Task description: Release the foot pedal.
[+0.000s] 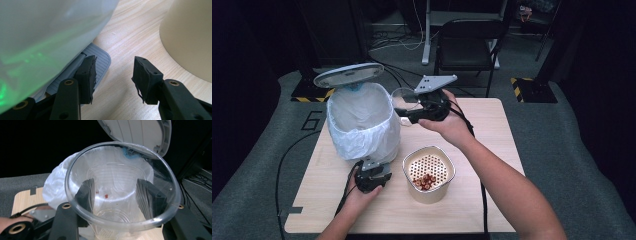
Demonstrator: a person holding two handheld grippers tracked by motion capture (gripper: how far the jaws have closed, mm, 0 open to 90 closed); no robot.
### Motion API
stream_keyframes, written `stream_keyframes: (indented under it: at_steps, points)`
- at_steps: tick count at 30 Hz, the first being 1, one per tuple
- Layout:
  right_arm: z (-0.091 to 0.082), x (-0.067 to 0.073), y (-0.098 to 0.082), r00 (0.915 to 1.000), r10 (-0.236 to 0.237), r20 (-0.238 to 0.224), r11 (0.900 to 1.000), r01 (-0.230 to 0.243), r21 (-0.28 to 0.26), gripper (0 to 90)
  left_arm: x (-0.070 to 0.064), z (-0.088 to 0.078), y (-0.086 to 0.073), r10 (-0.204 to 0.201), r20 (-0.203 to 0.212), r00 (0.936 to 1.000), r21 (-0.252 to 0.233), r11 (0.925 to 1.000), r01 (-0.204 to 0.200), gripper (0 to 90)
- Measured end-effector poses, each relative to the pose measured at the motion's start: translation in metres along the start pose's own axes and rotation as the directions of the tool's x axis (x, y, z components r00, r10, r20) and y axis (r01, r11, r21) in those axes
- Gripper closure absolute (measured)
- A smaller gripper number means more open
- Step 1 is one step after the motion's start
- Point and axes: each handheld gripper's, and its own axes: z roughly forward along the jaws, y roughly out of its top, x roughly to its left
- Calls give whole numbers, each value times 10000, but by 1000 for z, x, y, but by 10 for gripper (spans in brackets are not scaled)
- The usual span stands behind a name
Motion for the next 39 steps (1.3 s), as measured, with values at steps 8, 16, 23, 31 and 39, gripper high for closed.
stream_keyframes:
  at_steps: [8, 16, 23, 31, 39]
  points:
    - [20, -3, 16, 9993, 325, -192, 9995, -324, 41, 494, 0, 0, 0, 18, 9, 10000, -33, 10000, -18, 532]
    - [42, 0, 27, 9987, 325, -381, 9994, -319, 154, 494, 0, 0, 0, 31, -24, 10000, -51, 10000, -31, 532]
    - [66, 8, 34, 9975, 428, -565, 9987, -412, 292, 491, 0, -1, 0, 44, 53, 10000, 100, 9999, -44, 532]
    - [97, 9, 36, 9963, 645, -574, 9961, -608, 636, 487, 0, -1, 1, 16, 72, 10000, 103, 9999, -17, 531]
    - [121, 7, 35, 9931, 1141, -273, 9895, -1112, 920, 477, 1, -2, 1, 22, 90, 10000, 184, 9998, -24, 532]
